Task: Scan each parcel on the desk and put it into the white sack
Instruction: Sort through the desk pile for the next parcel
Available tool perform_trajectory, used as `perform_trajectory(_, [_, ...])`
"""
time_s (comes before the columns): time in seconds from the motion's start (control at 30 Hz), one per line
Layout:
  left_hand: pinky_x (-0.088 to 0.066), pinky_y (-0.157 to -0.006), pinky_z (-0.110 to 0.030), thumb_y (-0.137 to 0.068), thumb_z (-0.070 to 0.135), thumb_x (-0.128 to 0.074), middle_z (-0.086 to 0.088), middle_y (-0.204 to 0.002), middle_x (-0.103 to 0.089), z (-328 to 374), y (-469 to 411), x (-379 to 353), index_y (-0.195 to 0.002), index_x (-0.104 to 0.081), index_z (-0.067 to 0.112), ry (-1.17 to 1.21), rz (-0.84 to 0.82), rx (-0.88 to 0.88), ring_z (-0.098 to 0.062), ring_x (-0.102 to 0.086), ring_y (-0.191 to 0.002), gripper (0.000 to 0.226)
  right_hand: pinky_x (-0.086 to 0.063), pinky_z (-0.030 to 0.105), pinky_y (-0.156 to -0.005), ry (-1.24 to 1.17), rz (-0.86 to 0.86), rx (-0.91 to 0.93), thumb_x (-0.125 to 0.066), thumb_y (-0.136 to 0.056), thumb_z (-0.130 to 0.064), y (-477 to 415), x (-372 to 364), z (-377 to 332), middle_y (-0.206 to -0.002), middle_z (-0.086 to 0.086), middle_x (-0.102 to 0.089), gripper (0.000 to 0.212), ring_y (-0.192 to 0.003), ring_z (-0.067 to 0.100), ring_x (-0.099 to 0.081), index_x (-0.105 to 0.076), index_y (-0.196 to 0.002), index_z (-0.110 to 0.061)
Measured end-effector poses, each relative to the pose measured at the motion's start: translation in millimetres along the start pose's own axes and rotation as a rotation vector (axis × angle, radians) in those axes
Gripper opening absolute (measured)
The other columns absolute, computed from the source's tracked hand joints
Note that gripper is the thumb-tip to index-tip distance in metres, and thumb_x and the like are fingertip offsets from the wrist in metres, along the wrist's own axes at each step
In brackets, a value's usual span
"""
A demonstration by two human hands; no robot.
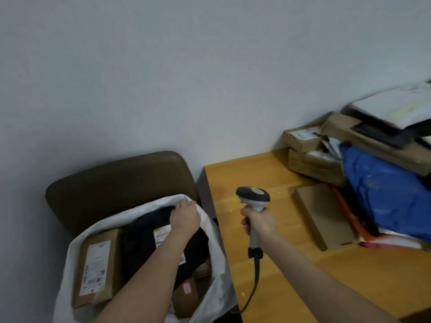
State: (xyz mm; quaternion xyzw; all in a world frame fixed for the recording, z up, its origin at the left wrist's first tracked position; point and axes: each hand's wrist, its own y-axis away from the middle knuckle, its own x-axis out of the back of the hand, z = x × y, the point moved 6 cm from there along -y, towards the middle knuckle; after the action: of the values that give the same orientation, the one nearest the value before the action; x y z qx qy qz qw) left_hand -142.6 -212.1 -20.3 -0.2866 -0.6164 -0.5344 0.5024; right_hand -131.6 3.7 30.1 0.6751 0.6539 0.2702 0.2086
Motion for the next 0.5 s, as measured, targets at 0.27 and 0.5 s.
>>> perform_trajectory(0.27, [-0.043,-0.099,-0.038,-0.095,0.021,-0.052,-0.008,-0.138,-0.04,201.3,3.9,64.7,-0.14,-0.039,0.015,0.155,0.104,-0.301,-0.026,-0.046,-0.123,0.047,-0.044,0.033,-0.052,-0.181,0.188,0.096,-0.063,-0.085,-0.005,-4.1,155.2,-62.5,-0.056,0.009,-0.057,0.012,-0.051,0.02,-0.05,-0.061,-0.073,-0.002])
perform_trajectory(0.5, [-0.044,-0.1,-0.035,-0.092,0.039,-0.056,-0.004,-0.139,-0.047,362.5,31.8,74.3,-0.139,-0.045,0.016,0.237,0.109,-0.345,-0.022,-0.049,-0.124,0.053,-0.049,0.035,-0.055,-0.195,0.235,0.152,-0.066,-0.083,-0.01,-22.0,308.0,-90.1,-0.056,0.01,-0.061,0.012,-0.051,0.021,-0.055,-0.06,-0.074,-0.004])
